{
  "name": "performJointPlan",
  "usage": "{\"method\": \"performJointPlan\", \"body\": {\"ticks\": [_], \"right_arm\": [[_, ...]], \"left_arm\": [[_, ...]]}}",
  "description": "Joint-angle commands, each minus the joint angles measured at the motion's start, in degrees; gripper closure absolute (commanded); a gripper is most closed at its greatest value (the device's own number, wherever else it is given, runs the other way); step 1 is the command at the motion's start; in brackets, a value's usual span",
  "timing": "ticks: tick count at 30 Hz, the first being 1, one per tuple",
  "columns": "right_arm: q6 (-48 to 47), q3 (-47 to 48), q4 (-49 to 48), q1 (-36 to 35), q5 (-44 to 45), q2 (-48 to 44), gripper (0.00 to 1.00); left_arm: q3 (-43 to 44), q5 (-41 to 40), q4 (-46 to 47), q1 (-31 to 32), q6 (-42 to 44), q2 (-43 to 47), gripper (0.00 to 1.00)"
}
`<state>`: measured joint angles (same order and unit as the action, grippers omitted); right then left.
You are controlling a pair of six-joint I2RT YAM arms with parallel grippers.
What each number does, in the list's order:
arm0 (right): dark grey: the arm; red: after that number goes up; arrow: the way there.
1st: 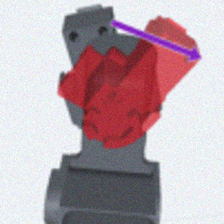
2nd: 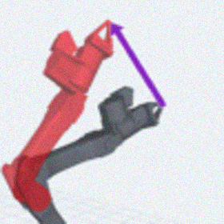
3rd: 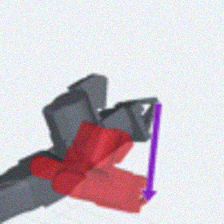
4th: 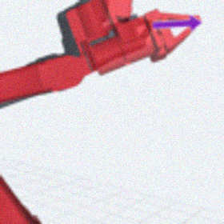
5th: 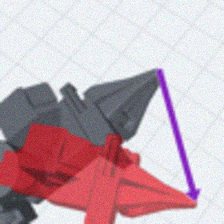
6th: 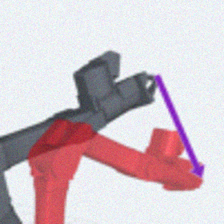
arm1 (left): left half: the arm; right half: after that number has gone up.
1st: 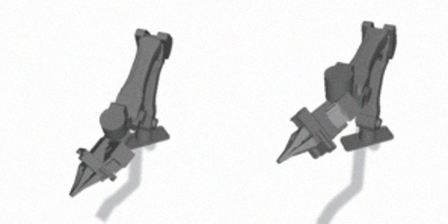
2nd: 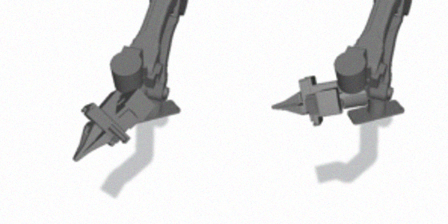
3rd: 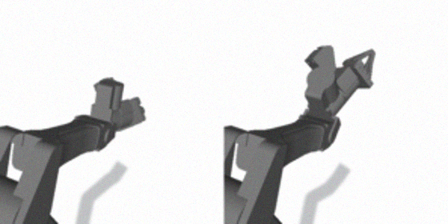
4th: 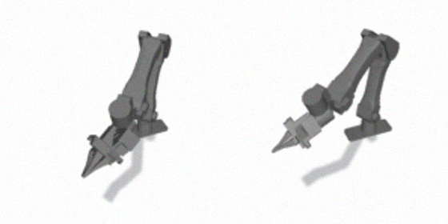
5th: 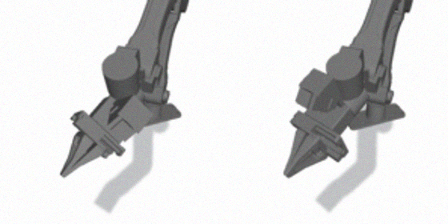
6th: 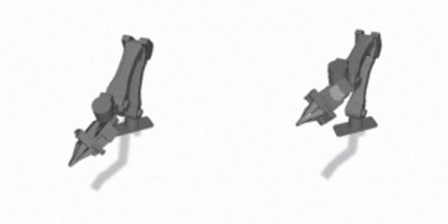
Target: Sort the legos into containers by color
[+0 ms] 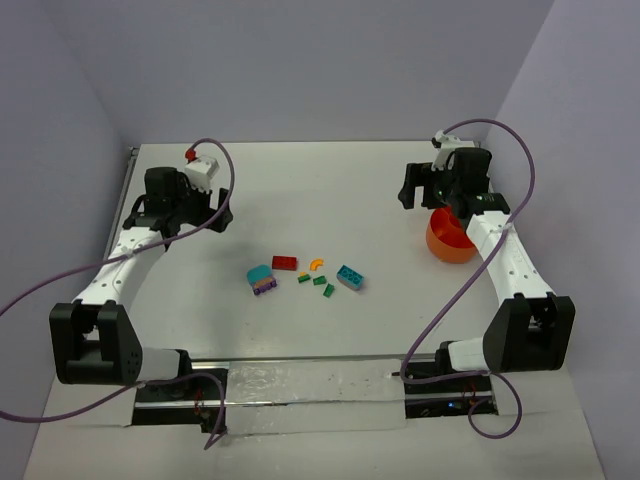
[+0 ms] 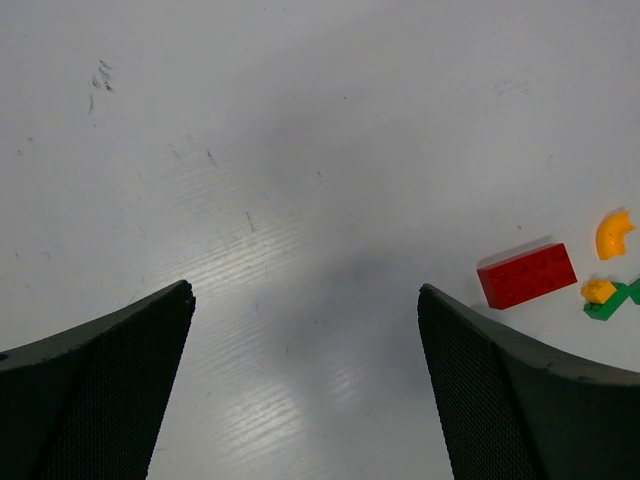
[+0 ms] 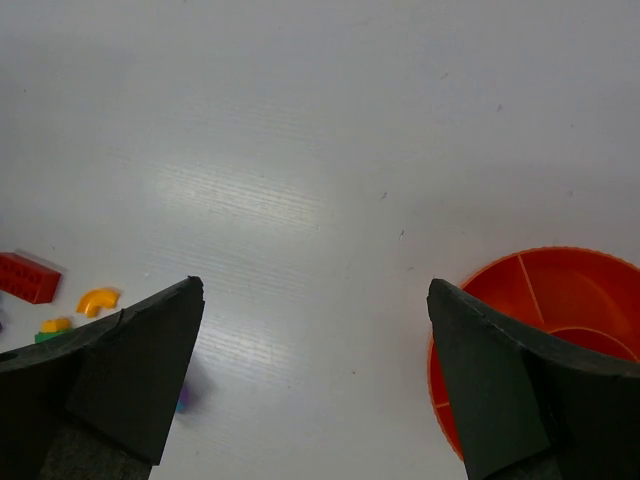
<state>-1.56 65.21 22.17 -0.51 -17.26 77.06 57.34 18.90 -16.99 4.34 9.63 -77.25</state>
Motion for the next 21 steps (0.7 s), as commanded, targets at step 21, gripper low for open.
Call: {"method": "performJointPlan", "body": {"ticks": [21], "right_arm": [[0.42, 1.04, 0.14, -0.45, -0.06, -1.5, 0.0]], "left_arm": [[-6.74, -12.91, -13.38, 27.96, 6.03, 1.91, 0.01]]}}
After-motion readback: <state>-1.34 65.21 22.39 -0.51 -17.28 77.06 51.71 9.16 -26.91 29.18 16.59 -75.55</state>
